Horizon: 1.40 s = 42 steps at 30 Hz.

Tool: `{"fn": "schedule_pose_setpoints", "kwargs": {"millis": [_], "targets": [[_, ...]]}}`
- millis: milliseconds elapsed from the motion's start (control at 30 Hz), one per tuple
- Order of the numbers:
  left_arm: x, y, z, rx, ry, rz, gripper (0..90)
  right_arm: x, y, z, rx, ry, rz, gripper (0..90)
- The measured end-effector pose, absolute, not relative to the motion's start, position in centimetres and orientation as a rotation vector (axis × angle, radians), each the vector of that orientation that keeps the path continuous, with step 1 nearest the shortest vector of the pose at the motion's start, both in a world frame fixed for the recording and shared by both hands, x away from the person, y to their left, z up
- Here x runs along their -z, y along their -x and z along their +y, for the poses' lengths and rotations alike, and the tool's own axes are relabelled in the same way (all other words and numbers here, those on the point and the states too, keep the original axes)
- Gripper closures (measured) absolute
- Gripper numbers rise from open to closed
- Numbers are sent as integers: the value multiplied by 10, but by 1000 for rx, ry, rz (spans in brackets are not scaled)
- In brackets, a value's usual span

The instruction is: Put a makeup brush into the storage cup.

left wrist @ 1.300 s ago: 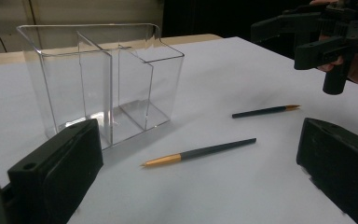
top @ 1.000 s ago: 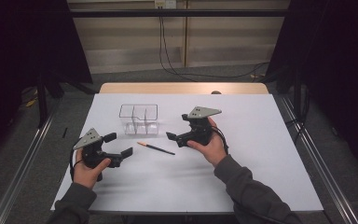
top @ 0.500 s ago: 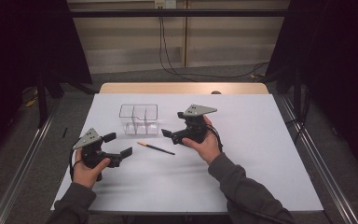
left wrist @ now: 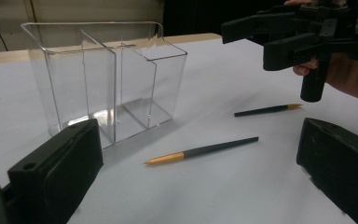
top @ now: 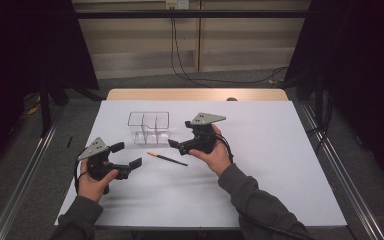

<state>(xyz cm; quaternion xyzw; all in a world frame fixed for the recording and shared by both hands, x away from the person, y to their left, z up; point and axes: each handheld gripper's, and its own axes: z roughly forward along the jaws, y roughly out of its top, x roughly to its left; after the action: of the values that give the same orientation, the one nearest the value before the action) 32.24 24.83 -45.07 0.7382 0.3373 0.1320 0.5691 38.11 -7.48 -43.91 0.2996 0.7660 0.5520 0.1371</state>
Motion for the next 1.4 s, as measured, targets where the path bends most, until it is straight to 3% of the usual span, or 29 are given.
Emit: {"fn": "schedule_pose_setpoints", "kwargs": {"millis": [400, 533, 733, 1400], "targets": [[451, -323, 250, -305, -1736, 792, 0, 442, -388, -51, -1327, -905, 2443, 43], [452, -322, 249, -304, -1739, 794, 0, 444, -392, -45, -1211, -899, 2571, 104], [452, -323, 249, -295, -1741, 792, 0, 445, -395, -38, -1082, -896, 2663, 91], [453, -323, 251, -296, -1739, 794, 0, 443, -408, -23, -876, -844, 2763, 240]]}}
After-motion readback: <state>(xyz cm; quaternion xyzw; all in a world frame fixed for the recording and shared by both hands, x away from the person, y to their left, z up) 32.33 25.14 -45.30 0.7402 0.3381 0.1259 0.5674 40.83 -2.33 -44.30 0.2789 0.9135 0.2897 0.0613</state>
